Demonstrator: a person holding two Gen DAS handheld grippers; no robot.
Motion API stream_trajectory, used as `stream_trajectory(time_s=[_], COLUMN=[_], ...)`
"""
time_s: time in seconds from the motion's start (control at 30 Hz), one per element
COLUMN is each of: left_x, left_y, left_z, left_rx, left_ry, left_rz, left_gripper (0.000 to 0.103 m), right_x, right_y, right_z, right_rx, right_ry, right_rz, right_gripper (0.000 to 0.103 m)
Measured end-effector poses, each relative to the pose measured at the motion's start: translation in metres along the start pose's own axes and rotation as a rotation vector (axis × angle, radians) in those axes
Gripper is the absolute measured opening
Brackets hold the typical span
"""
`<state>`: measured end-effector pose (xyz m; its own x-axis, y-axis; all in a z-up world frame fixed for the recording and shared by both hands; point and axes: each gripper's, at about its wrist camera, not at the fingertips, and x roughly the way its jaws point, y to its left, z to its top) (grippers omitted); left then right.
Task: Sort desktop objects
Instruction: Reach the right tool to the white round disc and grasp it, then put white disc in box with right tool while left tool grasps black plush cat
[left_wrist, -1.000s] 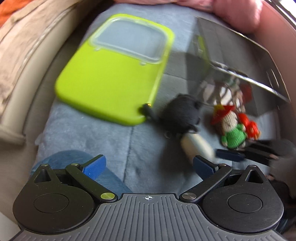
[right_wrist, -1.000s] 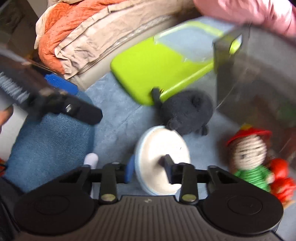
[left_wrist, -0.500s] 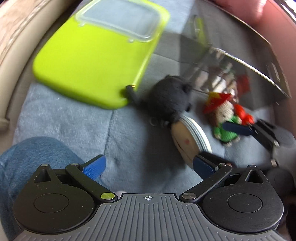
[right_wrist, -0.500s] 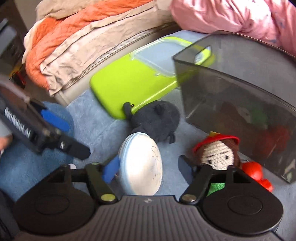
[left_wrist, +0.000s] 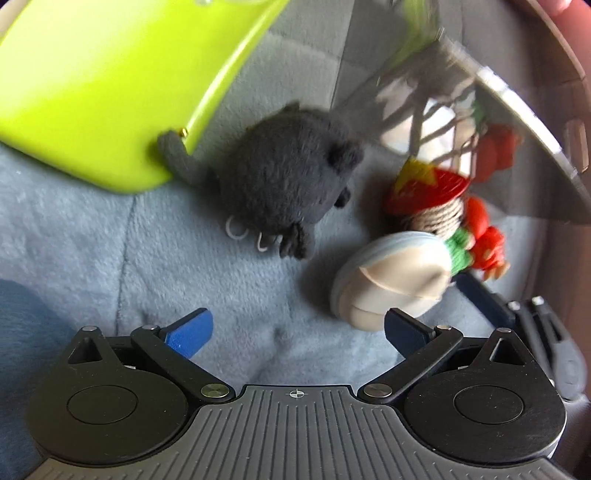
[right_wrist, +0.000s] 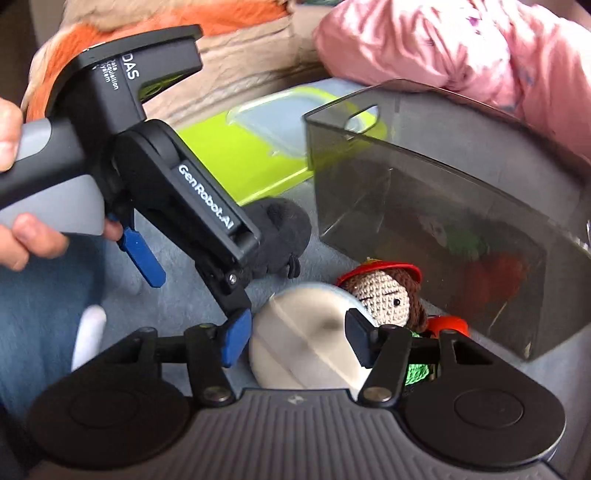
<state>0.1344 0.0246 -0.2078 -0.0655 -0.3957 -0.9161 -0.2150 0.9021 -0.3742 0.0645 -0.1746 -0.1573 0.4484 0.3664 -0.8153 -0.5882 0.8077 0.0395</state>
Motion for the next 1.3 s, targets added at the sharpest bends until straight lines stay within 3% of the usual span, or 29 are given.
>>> stream_trajectory(time_s=[0.07, 0.2, 0.3, 0.4, 0.5, 0.6, 0.7, 0.77, 0.83, 0.9, 0.97, 1.0, 1.07, 1.17, 1.3], left_x=[-0.015, -0.027, -0.016, -0.009, -0.009, -0.022, -0.019, -0.015, -0.018, -0.020, -0.024, -0.029, -0.040, -0.054, -0.050], left_y=[0.010, 0.035, 0.044, 0.047, 0.050, 0.062, 0.071, 0.066, 0.053, 0.026, -0.002, -0.010, -0.017, -0.006, 0.006], left_z=[-0.005, -0.019, -0.017, -0.016, -0.021, -0.025, -0.023, -0.023, -0.026, -0.031, -0.042, -0.048, -0.059, -0.062, -0.050], left_rx=[-0.011, -0.026, 0.008, 0.014, 0.013, 0.012, -0.033, -0.028, 0.025, 0.121, 0.249, 0.303, 0.369, 0.342, 0.270], left_ry=[-0.044, -0.148, -0.194, -0.221, -0.224, -0.281, -0.297, -0.254, -0.197, -0.154, -0.186, -0.210, -0.240, -0.250, -0.284], left_rz=[-0.048, -0.132, -0.258, -0.318, -0.380, -0.396, -0.425, -0.443, -0.380, -0.175, 0.024, 0.075, 0.082, 0.010, 0.059], left_gripper=[0.103, 0.103, 0.103, 0.103, 0.103, 0.103, 0.103, 0.103, 0.103, 0.103, 0.103, 0.103, 0.103, 0.103, 0.103], right_x=[-0.001, -0.005, 0.014, 0.049, 0.068, 0.036, -0.022, -0.064, -0.090, -0.103, -0.072, -0.043, 0.011, 0.068, 0.083], right_y=[-0.009, -0.037, -0.061, -0.072, -0.070, -0.055, -0.053, -0.068, -0.097, -0.127, -0.152, -0.162, -0.180, -0.183, -0.174], right_z=[-0.002, -0.008, -0.002, 0.001, 0.002, 0.014, 0.038, 0.066, 0.101, 0.135, 0.157, 0.160, 0.162, 0.144, 0.129], right_rx=[0.051, 0.206, 0.308, 0.347, 0.394, 0.349, 0.323, 0.372, 0.466, 0.564, 0.671, 0.731, 0.846, 0.975, 0.998], right_ry=[-0.008, -0.023, 0.068, 0.154, 0.213, 0.174, 0.091, -0.001, -0.104, -0.180, -0.123, -0.055, 0.073, 0.166, 0.241], right_rz=[0.003, -0.005, 0.130, 0.198, 0.232, 0.237, 0.243, 0.253, 0.230, 0.188, 0.114, 0.081, 0.022, 0.028, 0.058], right_gripper=[0.068, 0.071, 0.077, 0.078, 0.068, 0.041, 0.039, 0.039, 0.039, 0.039, 0.039, 0.039, 0.038, 0.037, 0.038])
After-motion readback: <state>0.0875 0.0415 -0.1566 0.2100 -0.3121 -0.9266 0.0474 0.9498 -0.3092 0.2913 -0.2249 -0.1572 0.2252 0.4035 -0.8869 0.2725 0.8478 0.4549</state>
